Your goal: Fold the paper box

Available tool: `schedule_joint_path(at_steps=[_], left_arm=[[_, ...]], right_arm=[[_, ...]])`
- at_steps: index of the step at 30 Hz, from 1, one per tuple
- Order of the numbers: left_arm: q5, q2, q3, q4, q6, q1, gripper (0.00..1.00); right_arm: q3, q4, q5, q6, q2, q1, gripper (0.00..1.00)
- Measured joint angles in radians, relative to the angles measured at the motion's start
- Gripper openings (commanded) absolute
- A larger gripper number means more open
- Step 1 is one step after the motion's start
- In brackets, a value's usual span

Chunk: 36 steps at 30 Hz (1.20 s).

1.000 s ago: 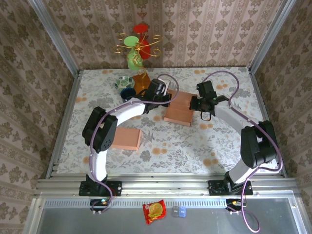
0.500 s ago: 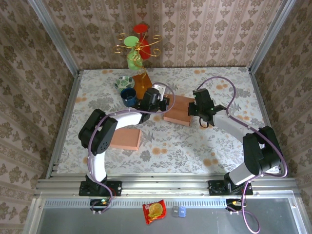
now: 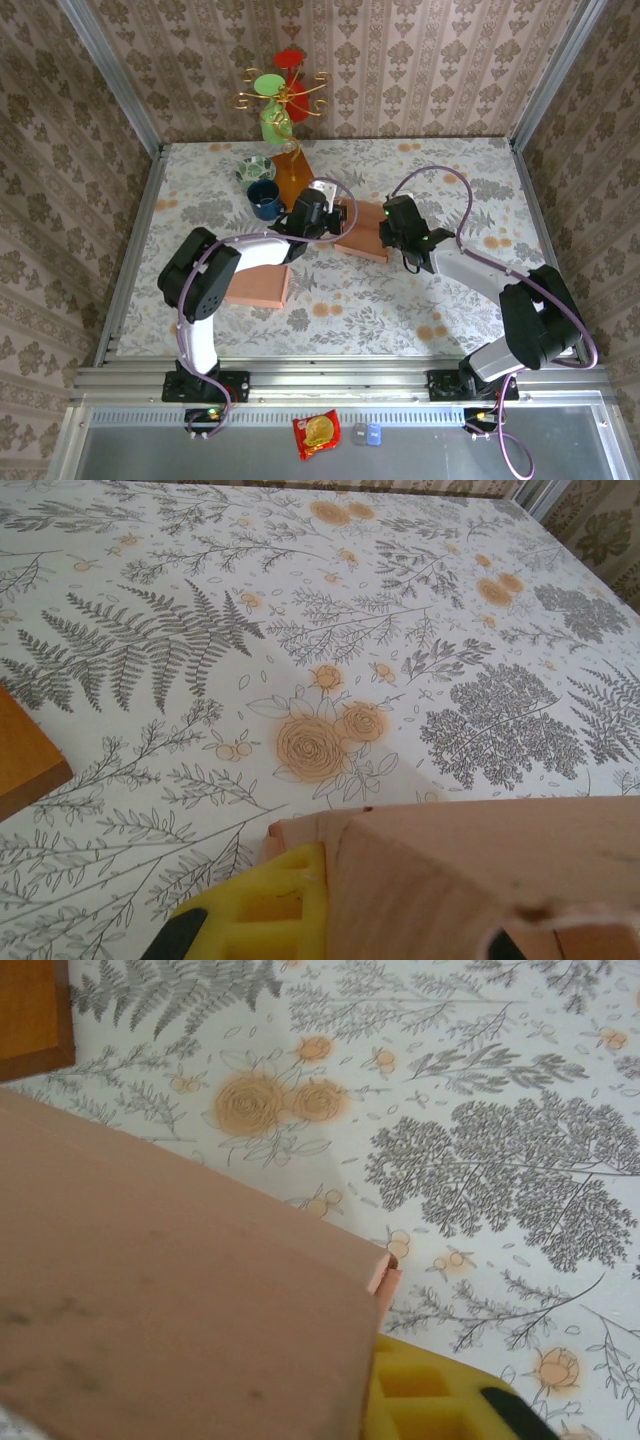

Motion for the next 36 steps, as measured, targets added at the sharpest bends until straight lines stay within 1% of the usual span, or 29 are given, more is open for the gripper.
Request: schedule_joint_path(at_steps=[3,8,13,17,20,26,31,34,36], left_arm=[[-0.022,-0.008,-0.006,-0.005,0.000,-0.016,0.00],[-0.039,-0.008,-0.011,-0.004,0.000,-0.032,0.00],[-0.059,-0.008,-0.011,-0.005,0.005,-0.051,0.00],[-0.071,-0.008,-0.011,-0.006,0.006,-0.057,0.00],[-0.080,-0.009,-0.011,-0.008,0.013,-0.058,0.00],[-0.092,-0.010,-0.011,-0.011,0.021,-0.062,0.00],[-0.096,-0.010,-0.011,-0.012,0.028,-0.065,0.00],[-0.097,-0.011,-0.010,-0.013,0.035,-0.064,0.00],[-0.098,-0.011,-0.010,-0.013,0.040,-0.064,0.00]], right_arm=[[0.028,-0.068,-0.036,0.063,-0.022,0.006,0.38],[0.031,-0.135,-0.109,0.196,-0.098,0.008,0.55],[0.009,-0.161,-0.190,0.290,-0.171,0.009,0.61],[0.010,-0.203,-0.256,0.345,-0.184,0.009,0.73],[0.025,-0.262,-0.315,0.396,-0.200,0.000,0.72],[0.073,-0.327,-0.506,0.532,-0.220,-0.062,0.71],[0.102,-0.369,-0.594,0.601,-0.277,-0.099,0.70],[0.129,-0.386,-0.632,0.636,-0.327,-0.172,0.68],[0.146,-0.389,-0.657,0.659,-0.356,-0.247,0.66]])
